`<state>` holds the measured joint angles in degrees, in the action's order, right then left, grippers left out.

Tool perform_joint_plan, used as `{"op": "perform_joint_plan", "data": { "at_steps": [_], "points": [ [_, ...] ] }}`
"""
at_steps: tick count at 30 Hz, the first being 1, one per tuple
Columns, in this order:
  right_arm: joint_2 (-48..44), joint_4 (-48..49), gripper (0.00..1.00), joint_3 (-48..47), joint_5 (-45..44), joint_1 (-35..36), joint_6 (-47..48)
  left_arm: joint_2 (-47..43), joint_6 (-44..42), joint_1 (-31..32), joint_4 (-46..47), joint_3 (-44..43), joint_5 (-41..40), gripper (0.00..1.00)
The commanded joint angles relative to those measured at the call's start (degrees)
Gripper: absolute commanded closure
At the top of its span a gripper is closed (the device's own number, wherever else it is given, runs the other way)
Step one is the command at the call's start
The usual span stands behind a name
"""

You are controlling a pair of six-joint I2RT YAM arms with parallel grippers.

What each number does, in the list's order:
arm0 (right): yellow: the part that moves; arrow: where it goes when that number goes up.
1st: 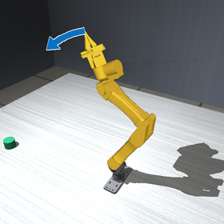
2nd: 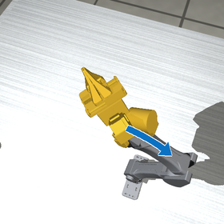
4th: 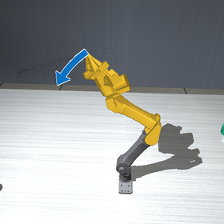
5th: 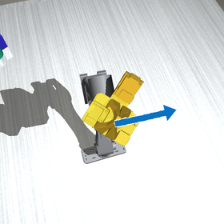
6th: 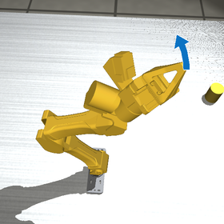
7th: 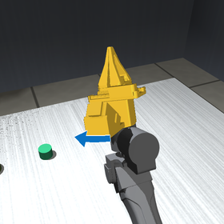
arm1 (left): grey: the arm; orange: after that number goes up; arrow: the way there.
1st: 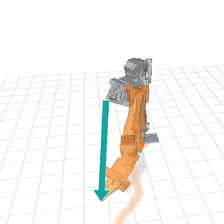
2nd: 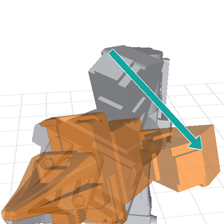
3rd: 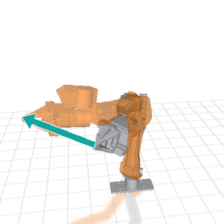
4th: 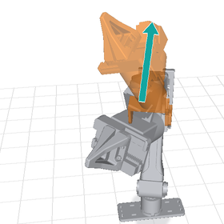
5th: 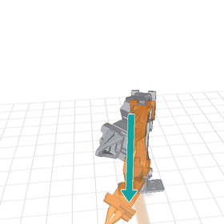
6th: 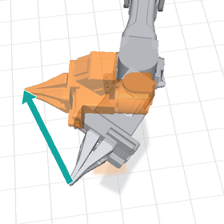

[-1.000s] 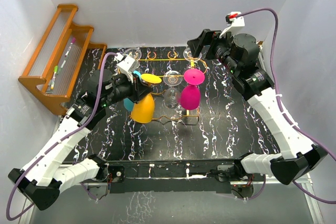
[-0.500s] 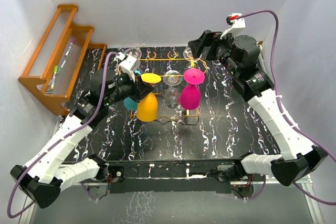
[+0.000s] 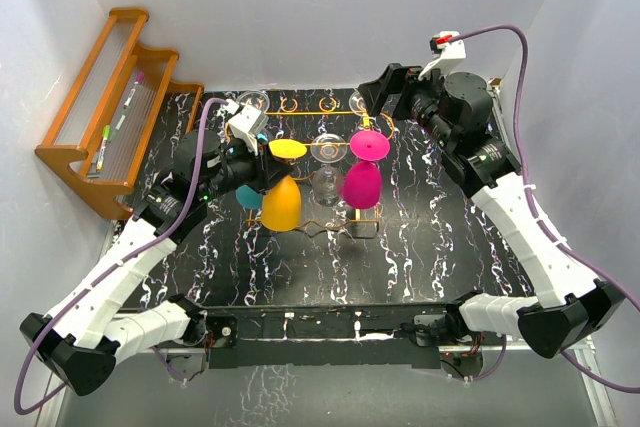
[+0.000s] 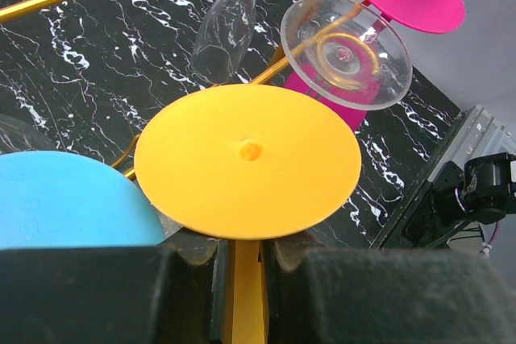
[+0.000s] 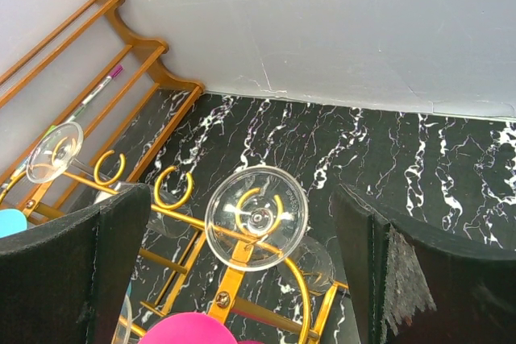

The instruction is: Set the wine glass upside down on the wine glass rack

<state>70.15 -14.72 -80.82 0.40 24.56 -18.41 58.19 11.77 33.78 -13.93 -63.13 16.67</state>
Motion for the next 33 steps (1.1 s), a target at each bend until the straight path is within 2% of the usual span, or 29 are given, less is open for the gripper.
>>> {"op": "perform_joint_plan", "data": {
  "at_steps": [1, 7, 16, 33],
  "points": [
    [-1.7, 3.5, 0.02, -0.1, 0.5, -0.3, -0.5, -0.6, -0.9, 0.2, -1.5, -2.1, -0.3, 1.0],
    [-1.7, 3.8, 0.02, 0.3, 1.1, -0.4, -0.8, -0.9, -1.1, 0.2, -1.9, -2.7, 0.4, 0.99],
    [-1.7, 3.9, 0.02, 0.3, 1.3, -0.4, -1.0, -0.4, -1.5, 0.2, -0.4, -2.3, 0.2, 0.8],
    [-2.2, 3.9, 0.02, 1.0, 1.3, -0.4, -1.0, 0.4, -1.2, 0.2, -0.1, -3.8, 0.6, 0.7]
  ]
}}
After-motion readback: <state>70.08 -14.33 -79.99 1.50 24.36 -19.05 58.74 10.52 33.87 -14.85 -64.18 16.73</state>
